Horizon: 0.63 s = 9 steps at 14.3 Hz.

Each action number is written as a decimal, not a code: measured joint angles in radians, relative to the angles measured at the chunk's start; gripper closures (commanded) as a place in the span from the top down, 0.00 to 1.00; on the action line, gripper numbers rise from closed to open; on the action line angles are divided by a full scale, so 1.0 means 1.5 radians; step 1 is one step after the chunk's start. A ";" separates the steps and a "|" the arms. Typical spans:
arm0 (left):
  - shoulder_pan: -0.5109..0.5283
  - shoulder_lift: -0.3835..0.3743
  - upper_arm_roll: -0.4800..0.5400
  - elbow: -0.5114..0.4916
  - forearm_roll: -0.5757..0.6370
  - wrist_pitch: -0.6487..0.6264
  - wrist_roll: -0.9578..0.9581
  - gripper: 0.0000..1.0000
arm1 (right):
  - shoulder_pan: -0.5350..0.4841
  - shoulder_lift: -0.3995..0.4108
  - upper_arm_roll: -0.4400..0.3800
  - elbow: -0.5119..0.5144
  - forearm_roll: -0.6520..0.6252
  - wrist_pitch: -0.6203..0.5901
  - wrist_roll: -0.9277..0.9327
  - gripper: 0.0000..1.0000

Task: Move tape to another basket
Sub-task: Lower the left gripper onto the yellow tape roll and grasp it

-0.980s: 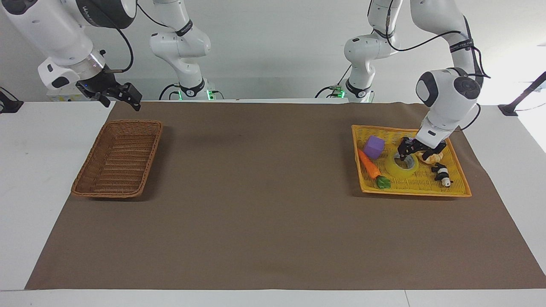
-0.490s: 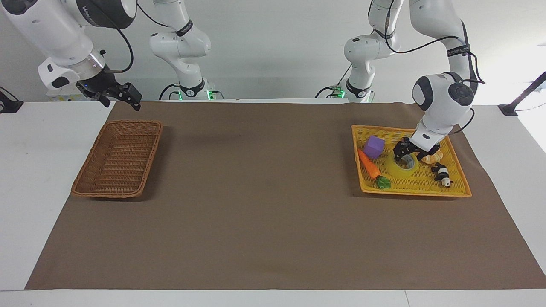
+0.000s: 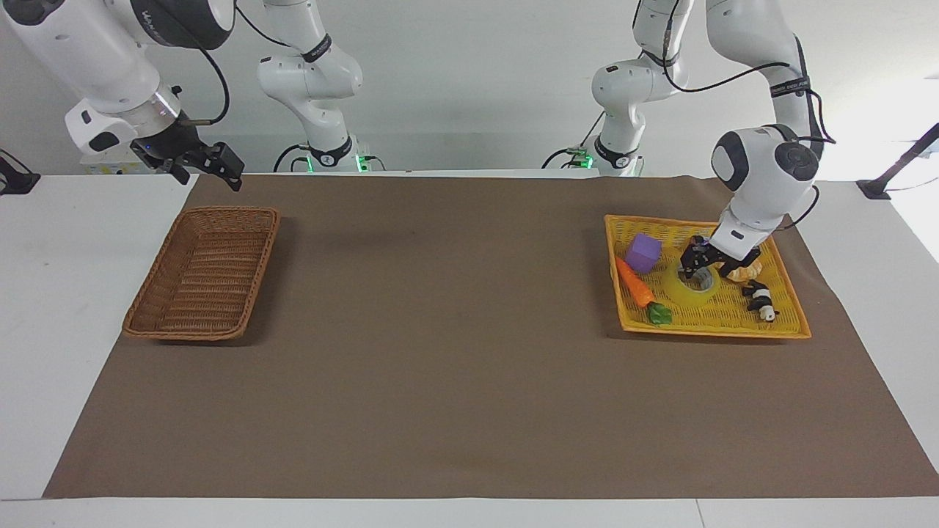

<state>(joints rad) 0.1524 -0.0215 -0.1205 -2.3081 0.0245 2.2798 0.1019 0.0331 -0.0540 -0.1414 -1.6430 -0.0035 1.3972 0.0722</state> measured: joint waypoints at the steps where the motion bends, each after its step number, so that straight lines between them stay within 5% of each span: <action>1: 0.003 0.000 0.001 -0.001 0.000 0.000 0.000 0.82 | 0.000 0.000 0.000 0.000 0.000 0.000 0.000 0.99; 9: 0.014 0.016 0.002 -0.026 0.000 0.047 0.001 0.82 | 0.000 0.000 0.000 0.000 0.000 0.000 0.000 0.99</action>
<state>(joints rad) 0.1739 0.0028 -0.1172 -2.3466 0.0245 2.3509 0.1027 0.0331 -0.0540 -0.1414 -1.6430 -0.0035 1.3972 0.0722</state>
